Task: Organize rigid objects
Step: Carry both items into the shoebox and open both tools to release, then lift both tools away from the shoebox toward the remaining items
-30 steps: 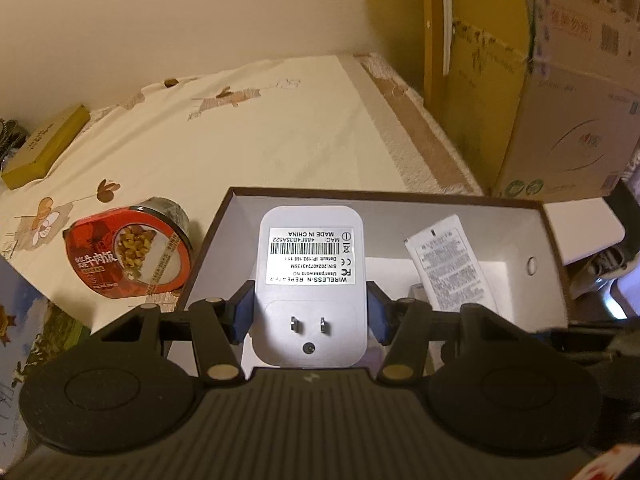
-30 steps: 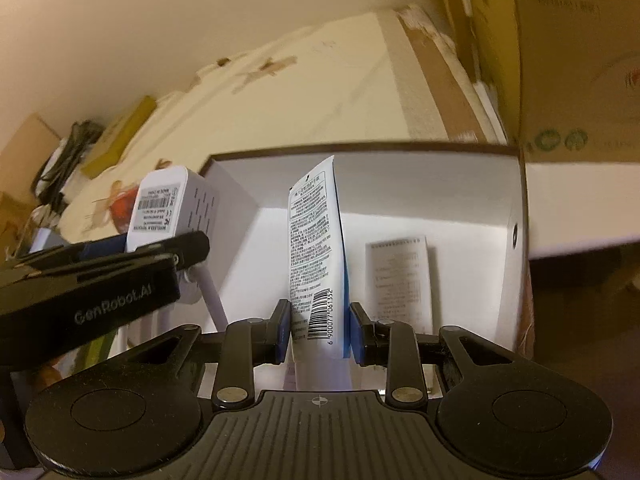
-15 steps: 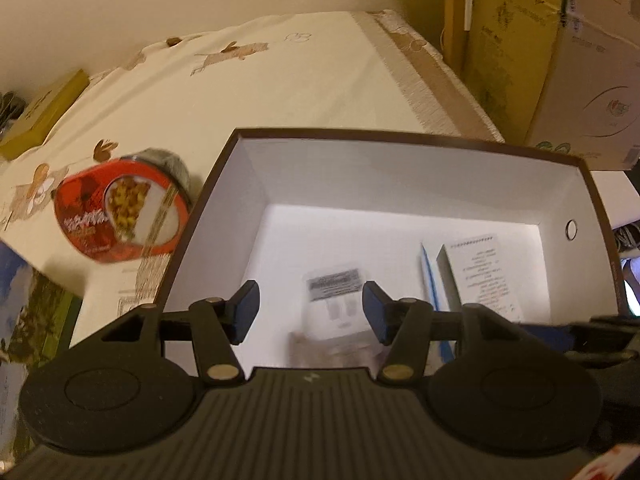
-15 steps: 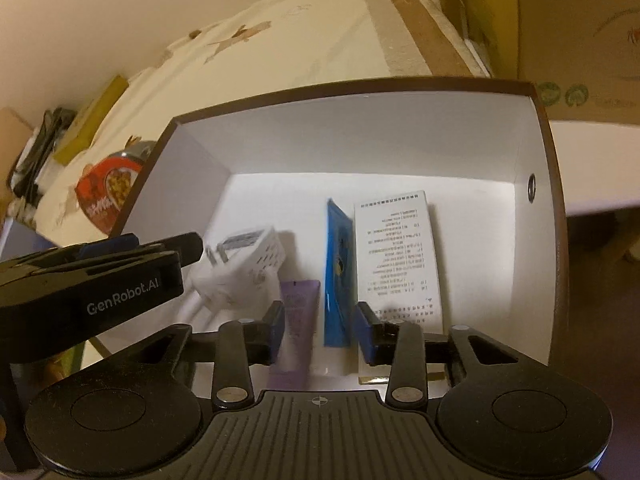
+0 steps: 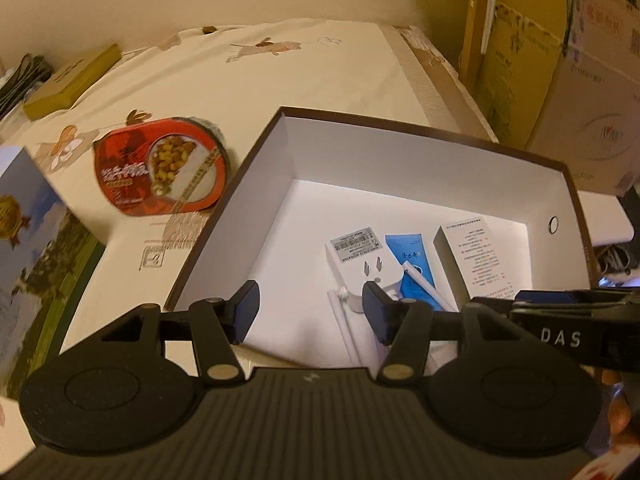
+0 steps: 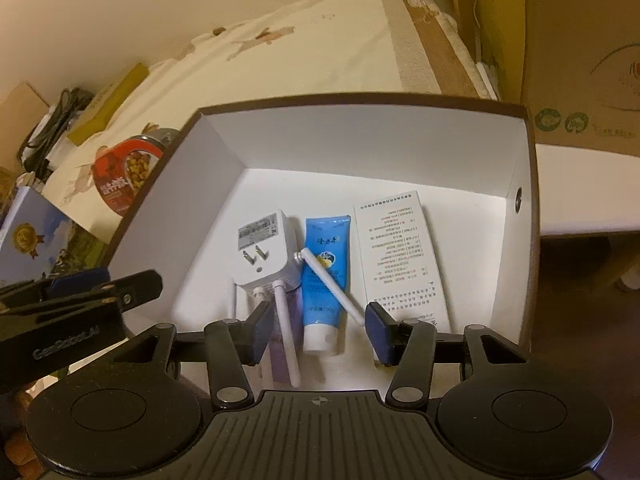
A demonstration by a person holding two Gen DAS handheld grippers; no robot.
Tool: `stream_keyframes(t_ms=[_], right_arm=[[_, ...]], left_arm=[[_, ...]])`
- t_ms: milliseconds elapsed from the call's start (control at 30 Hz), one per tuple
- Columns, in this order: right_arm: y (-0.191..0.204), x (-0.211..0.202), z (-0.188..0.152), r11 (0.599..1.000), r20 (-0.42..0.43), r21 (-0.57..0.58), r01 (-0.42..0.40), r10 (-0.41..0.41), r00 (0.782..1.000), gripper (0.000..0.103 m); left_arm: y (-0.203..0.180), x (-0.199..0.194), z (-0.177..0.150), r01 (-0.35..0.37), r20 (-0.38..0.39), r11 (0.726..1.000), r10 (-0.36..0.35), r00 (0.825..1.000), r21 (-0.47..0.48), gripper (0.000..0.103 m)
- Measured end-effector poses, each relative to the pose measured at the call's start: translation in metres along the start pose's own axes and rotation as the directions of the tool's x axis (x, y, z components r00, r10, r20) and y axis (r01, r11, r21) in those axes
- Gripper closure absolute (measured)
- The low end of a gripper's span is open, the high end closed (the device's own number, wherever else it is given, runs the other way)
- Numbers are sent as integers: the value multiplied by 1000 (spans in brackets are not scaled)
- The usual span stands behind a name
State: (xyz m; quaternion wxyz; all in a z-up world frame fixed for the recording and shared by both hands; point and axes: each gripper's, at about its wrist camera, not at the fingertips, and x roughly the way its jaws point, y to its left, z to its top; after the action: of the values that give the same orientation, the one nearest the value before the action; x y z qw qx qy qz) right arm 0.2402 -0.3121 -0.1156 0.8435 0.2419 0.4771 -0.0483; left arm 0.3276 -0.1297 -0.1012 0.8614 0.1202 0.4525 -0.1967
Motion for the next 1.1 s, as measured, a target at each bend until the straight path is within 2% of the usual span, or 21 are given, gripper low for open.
stream_keyframes(t_ms=[267, 500, 600, 767, 900, 1100], right_arm=[[1, -26, -9, 996, 45, -62, -59, 61, 997, 55], [-7, -40, -20, 991, 43, -93, -91, 96, 994, 54], [-12, -46, -27, 986, 32, -104, -132, 136, 990, 54], [-11, -56, -41, 974, 24, -170, -150, 156, 987, 54], [-2, -65, -53, 952, 6, -250, -179, 186, 983, 54], [20, -70, -78, 886, -39, -406, -222, 226, 973, 54]], left_arm=[[11, -33, -19, -9, 17, 995, 11, 1000, -101, 50], [19, -59, -40, -51, 29, 989, 56, 998, -137, 50], [23, -71, -55, -72, 31, 984, 78, 996, -163, 50], [31, -89, -88, -112, 12, 971, 117, 993, -210, 50], [36, -101, -117, -142, -16, 959, 143, 990, -246, 50], [42, -114, -155, -170, -62, 946, 159, 985, -276, 50]])
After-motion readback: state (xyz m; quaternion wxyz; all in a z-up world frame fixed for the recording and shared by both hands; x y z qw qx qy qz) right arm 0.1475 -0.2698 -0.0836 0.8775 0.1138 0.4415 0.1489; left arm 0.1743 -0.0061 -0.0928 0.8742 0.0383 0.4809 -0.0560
